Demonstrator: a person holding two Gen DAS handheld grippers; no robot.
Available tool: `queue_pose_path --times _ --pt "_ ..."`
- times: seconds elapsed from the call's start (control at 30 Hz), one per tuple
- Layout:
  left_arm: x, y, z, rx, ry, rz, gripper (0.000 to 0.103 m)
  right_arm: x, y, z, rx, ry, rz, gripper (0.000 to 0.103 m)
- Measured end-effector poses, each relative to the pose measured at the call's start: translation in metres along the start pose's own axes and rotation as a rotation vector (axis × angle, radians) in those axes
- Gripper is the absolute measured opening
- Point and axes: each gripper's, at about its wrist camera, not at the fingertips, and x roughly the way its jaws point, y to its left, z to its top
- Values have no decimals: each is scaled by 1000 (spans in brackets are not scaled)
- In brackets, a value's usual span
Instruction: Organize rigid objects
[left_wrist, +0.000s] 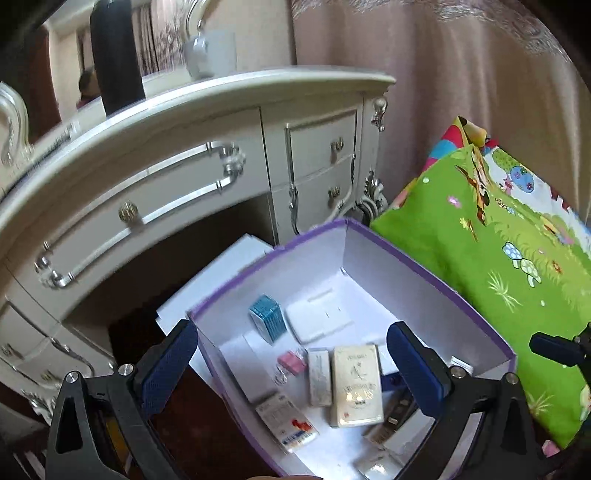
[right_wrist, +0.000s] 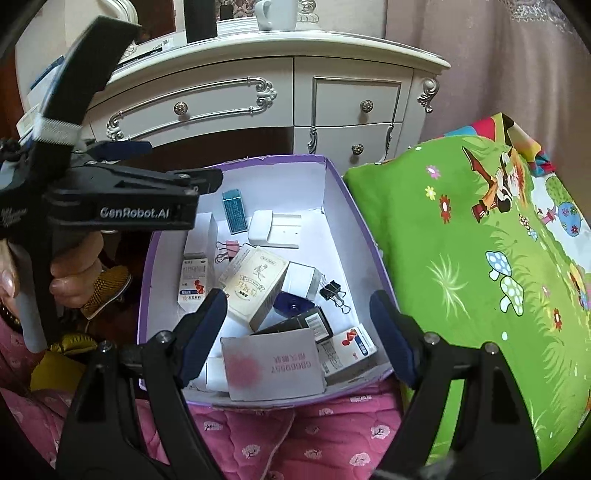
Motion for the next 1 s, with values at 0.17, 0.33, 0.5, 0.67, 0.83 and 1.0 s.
queue_pose_path --times 0.17,0.33,0.5,0.67,0.83,1.0 --pt "5 -3 -5 9 28 -4 103 3 3 -1 -9 22 -10 82" --pt "15 1 -6 -17 65 -21 103 13 9 -4 -23 77 -30 82" --pt "21 4 -10 -40 95 -27 103 18 12 -7 -34 105 -33 82" --pt "25 5 -12 -47 110 -30 103 20 14 -7 -38 110 -34 82" --pt "26 3 -12 -49 118 -34 103 19 14 -7 -38 108 -37 82" --pt "26 2 -14 -39 100 -14 103 19 15 -8 -48 107 -48 82"
